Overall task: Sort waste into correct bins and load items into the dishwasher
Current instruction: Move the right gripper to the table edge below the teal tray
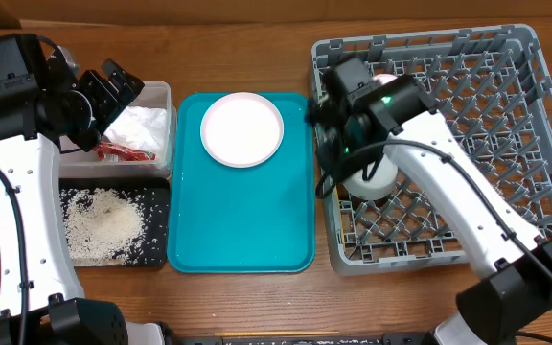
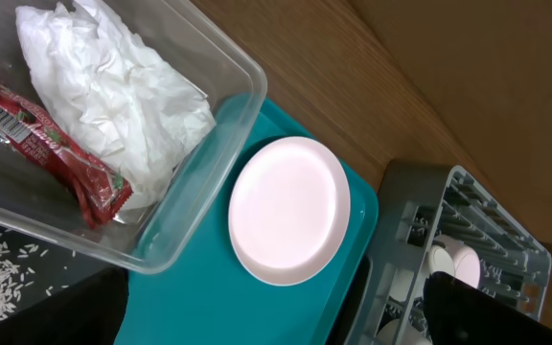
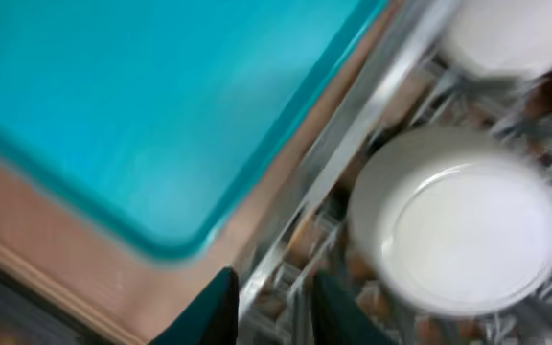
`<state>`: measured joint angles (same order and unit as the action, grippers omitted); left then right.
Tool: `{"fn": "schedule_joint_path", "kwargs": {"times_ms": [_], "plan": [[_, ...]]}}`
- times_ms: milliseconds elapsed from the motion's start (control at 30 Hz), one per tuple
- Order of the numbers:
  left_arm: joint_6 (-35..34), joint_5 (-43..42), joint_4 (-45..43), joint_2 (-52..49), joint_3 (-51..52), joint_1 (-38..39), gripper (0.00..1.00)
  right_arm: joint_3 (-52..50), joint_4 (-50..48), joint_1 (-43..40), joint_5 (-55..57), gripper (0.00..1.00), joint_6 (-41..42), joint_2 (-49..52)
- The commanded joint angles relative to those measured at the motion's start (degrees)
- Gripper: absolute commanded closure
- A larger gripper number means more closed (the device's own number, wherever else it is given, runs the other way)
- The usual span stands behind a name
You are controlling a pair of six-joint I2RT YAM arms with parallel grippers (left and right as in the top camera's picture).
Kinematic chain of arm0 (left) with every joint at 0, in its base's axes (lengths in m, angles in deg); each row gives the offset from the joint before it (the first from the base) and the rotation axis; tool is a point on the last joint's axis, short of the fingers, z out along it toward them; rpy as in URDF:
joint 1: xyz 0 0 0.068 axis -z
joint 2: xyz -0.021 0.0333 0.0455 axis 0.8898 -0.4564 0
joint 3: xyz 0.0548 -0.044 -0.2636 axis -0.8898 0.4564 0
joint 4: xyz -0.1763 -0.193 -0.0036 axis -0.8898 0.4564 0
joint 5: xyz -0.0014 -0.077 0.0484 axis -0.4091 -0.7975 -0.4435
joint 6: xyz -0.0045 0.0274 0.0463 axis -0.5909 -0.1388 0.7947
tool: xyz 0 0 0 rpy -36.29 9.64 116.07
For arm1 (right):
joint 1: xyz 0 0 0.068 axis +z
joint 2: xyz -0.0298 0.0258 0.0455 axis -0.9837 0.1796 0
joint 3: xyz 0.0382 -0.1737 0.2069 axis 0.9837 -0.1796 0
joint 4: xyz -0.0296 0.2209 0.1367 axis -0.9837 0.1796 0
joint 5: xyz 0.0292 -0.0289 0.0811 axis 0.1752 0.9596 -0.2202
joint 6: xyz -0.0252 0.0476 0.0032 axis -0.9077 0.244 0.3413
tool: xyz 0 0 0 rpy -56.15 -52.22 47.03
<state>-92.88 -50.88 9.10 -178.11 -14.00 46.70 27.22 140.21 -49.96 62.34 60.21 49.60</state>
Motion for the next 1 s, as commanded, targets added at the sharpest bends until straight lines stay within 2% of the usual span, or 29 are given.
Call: {"fn": "schedule_joint_path", "kwargs": {"times_ms": [0, 267, 567, 733, 800, 867, 967], "plan": [[-0.5, 0.2, -0.1, 0.9, -1.0, 0.0, 0.0, -1.0, 2.3, 3.1, -3.5, 0.73, -7.8, -0.4], [-0.5, 0.2, -0.1, 0.9, -1.0, 0.0, 0.0, -9.1, 4.9, 14.3, -4.3, 0.73, -16.5, -0.4], [-0.5, 0.2, -0.1, 0.9, -1.0, 0.0, 0.0, -22.1, -1.4, 26.5, -6.0, 0.72, -16.7, -0.2], [-0.5, 0.2, -0.1, 0.9, -1.0, 0.0, 0.0, -22.9, -4.0, 29.9, -15.7, 0.48, -16.5, -0.2], [-0.5, 0.2, -0.1, 0.9, -1.0, 0.0, 0.0, -22.9, -5.1, 30.6, -18.6, 0.48, -16.4, -0.2], [-0.5, 0.2, -0.1, 0.9, -1.0, 0.0, 0.0, -22.9, -6.6, 30.7, -17.9, 0.54, -11.0, -0.2], [-0.5, 0.2, -0.1, 0.9, -1.0, 0.0, 0.0, -24.7, -9.2, 30.7, -13.2, 0.55, -4.2, -0.2]]}}
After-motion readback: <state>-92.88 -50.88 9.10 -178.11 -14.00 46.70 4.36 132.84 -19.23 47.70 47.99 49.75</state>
